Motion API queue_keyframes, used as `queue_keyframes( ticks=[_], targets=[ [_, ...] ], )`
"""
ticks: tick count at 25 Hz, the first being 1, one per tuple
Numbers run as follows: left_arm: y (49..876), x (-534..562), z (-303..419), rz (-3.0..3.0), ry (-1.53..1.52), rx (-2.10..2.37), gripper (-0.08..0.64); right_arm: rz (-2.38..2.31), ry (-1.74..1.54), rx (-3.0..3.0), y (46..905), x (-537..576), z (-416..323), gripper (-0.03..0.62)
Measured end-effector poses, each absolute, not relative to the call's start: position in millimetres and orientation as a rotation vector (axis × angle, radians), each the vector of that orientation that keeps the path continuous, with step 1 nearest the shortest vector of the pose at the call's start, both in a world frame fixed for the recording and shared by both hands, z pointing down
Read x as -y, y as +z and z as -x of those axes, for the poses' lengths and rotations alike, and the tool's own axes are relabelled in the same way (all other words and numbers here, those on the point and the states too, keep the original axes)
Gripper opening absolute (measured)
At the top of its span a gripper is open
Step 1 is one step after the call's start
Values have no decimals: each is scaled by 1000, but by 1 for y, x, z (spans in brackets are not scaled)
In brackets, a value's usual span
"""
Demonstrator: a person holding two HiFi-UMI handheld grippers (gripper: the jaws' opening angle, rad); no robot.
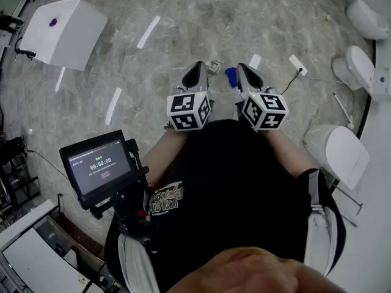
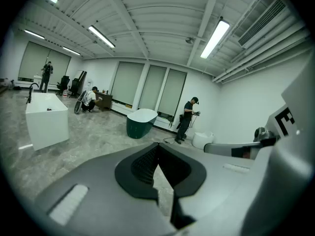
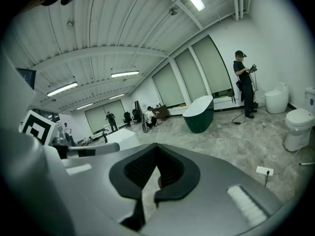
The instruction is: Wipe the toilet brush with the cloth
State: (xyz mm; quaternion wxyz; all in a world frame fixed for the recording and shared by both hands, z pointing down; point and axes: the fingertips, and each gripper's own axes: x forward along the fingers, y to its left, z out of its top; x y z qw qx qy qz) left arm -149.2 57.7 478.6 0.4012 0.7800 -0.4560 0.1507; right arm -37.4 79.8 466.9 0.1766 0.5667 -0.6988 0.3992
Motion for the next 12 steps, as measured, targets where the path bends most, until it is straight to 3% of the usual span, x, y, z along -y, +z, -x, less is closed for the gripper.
queue_keyframes(
  ticks=[12],
  targets=[
    [479, -58, 149, -1969, 381, 1150, 0, -1598, 1133, 1980, 468, -80, 38, 0]
  ],
)
